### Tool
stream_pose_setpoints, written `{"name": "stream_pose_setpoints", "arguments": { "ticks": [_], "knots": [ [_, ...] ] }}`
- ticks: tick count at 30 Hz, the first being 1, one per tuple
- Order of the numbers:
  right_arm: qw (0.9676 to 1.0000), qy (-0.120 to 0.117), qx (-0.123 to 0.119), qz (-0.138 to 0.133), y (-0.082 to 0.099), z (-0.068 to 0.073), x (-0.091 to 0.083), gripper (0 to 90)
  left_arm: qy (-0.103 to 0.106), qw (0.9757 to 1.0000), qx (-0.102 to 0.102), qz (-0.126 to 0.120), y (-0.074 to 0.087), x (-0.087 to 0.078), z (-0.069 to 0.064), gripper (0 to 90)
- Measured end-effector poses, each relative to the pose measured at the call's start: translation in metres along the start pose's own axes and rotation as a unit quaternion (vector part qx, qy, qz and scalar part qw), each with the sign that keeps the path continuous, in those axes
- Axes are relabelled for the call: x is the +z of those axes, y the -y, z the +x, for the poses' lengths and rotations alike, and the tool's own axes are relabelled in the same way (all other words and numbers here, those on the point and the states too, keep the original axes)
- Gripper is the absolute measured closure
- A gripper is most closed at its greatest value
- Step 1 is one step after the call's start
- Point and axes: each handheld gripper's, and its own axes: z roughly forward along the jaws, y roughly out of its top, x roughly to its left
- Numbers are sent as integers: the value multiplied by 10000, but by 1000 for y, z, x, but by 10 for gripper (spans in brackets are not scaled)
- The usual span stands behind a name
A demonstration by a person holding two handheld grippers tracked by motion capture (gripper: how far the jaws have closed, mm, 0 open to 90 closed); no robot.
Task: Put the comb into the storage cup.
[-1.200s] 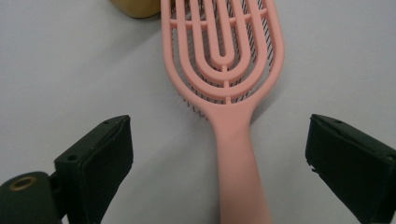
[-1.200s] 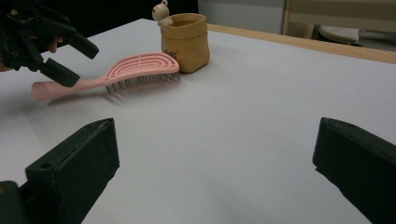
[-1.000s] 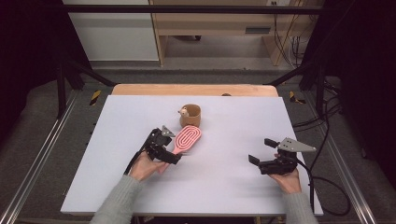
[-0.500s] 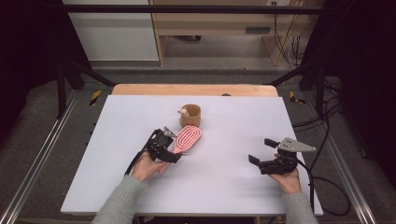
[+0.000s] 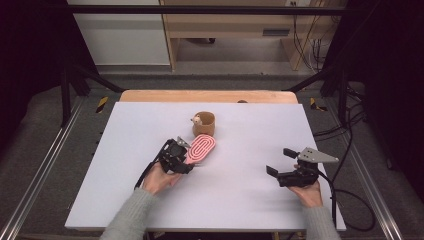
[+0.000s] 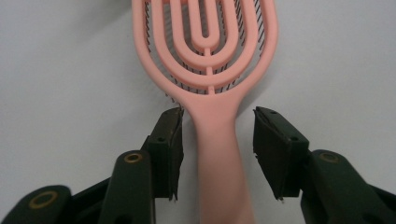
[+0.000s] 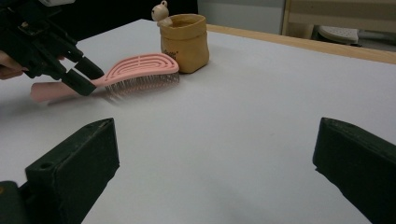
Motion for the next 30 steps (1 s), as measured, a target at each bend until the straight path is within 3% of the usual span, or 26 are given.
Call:
{"name": "stream_pose_setpoints", "arguments": {
  "ticks": [13, 30],
  "knots": [
    [10000, 3, 5, -2, 0, 0, 0, 8, -82, 9998, 22, 172, -1, 5, -2, 640],
    [10000, 1, 9, 2, 0, 0, 0, 7, -202, 9994, -79, 260, -2, 6, -2, 685]
  ]
}}
